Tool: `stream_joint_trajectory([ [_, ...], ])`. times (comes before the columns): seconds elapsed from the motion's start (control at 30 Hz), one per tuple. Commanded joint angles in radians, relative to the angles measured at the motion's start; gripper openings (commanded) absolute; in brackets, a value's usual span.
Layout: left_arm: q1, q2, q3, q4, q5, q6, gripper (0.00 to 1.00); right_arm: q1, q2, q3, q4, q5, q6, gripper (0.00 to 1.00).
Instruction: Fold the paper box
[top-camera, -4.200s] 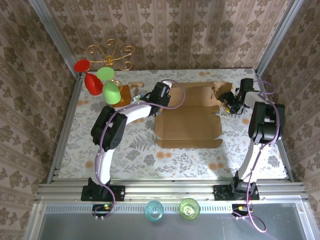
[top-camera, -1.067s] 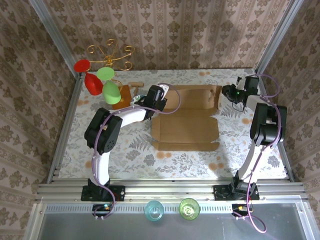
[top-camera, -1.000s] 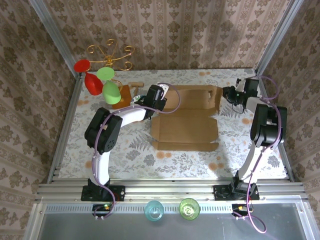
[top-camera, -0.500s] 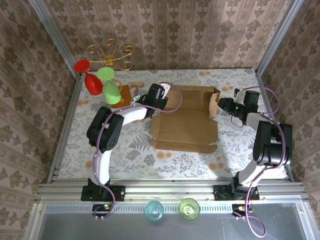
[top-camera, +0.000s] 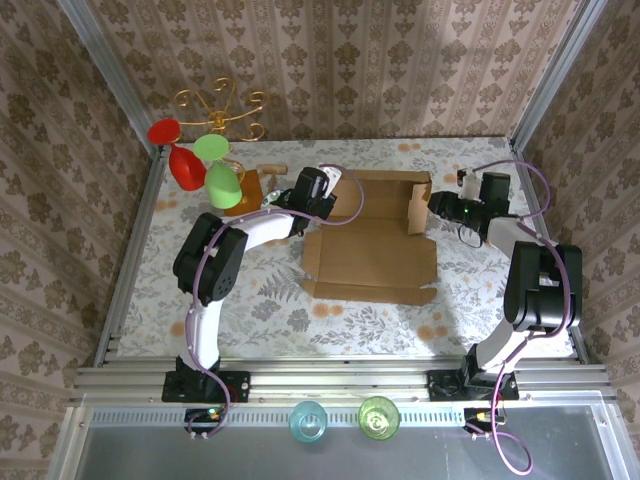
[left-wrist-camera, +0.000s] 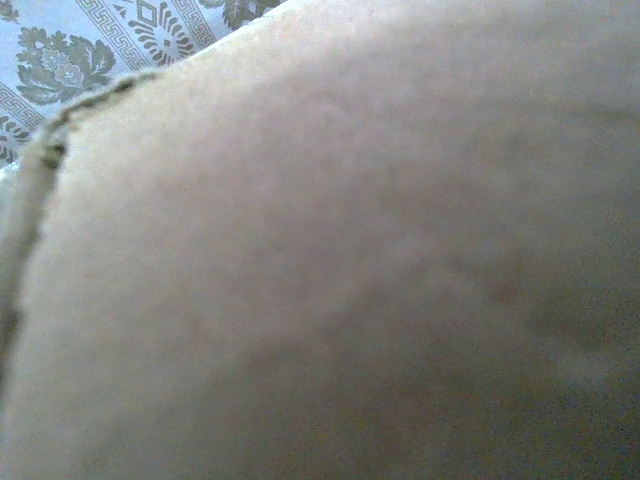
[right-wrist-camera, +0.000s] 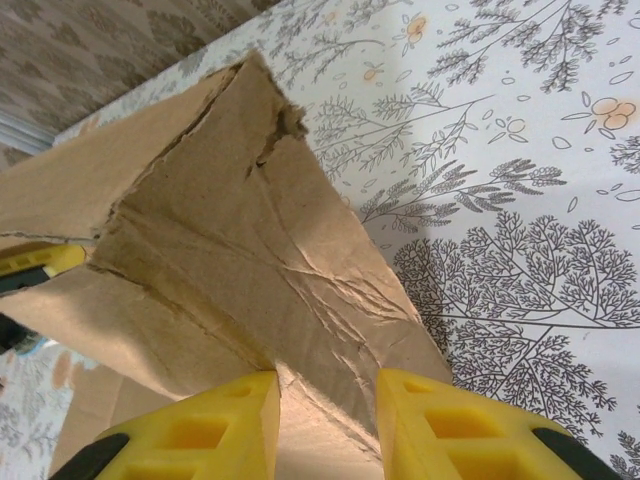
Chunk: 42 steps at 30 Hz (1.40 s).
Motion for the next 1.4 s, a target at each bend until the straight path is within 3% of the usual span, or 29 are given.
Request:
stream_joint_trajectory([
  [0.0, 0.001, 0.028, 0.009, -0.036, 0.017, 0.058, 0.0, 0.024, -0.002, 0.043, -0.055, 0.048, -0.084, 0.34],
  [0.57, 0.001, 0.031, 0.013, -0.038, 0.017, 0.056, 0.0, 0.074, -0.044, 0.037, -0.077, 0.076, -0.158, 0.41],
  [1.37, 0.001, 0.034, 0.022, -0.043, 0.024, 0.062, 0.0, 0.148, 0.064, 0.169, -0.183, 0.132, -0.223, 0.47],
])
